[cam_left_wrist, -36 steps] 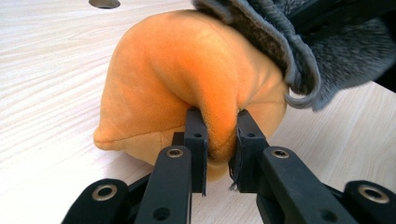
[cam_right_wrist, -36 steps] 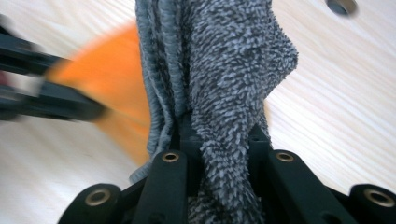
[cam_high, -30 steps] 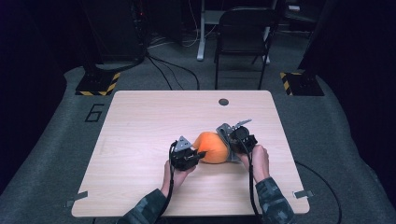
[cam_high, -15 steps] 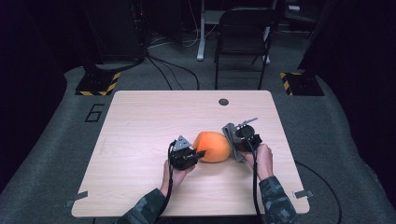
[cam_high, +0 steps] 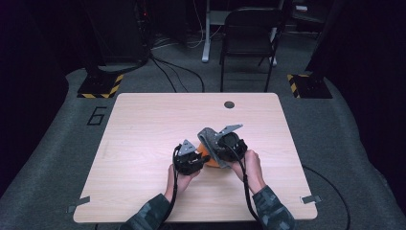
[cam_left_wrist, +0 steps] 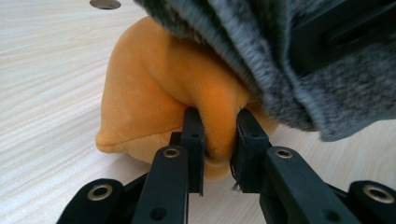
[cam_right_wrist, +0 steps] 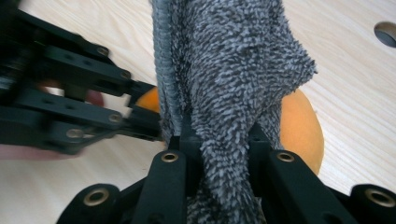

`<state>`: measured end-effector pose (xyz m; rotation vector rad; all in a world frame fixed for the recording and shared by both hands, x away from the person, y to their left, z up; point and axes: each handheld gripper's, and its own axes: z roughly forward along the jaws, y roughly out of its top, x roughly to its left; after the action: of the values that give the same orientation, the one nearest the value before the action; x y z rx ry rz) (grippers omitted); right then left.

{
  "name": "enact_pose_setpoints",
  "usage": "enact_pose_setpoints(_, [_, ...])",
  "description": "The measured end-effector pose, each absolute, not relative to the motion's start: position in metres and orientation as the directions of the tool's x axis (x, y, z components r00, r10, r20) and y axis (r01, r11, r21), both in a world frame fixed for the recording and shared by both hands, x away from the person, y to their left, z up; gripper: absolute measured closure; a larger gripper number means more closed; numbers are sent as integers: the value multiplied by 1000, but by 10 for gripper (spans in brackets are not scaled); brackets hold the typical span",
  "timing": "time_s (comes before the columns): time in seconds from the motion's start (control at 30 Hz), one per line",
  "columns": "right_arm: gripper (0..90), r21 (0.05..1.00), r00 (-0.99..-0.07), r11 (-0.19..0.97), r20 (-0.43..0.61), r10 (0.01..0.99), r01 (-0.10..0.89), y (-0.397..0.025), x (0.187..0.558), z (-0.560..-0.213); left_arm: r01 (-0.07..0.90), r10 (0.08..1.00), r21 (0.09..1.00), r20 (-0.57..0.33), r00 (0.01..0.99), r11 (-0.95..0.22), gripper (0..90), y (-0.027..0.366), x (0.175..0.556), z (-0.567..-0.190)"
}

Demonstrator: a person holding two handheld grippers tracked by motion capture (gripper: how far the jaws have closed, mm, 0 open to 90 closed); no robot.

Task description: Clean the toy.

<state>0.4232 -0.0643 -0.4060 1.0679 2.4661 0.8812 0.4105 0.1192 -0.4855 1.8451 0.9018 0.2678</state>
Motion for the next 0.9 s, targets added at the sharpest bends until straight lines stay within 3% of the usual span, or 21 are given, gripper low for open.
enact_pose_setpoints(0.9, [760, 570, -497, 421, -26, 868, 706, -123, 461, -444, 461, 677, 865, -218, 703, -200, 770, 118, 412, -488])
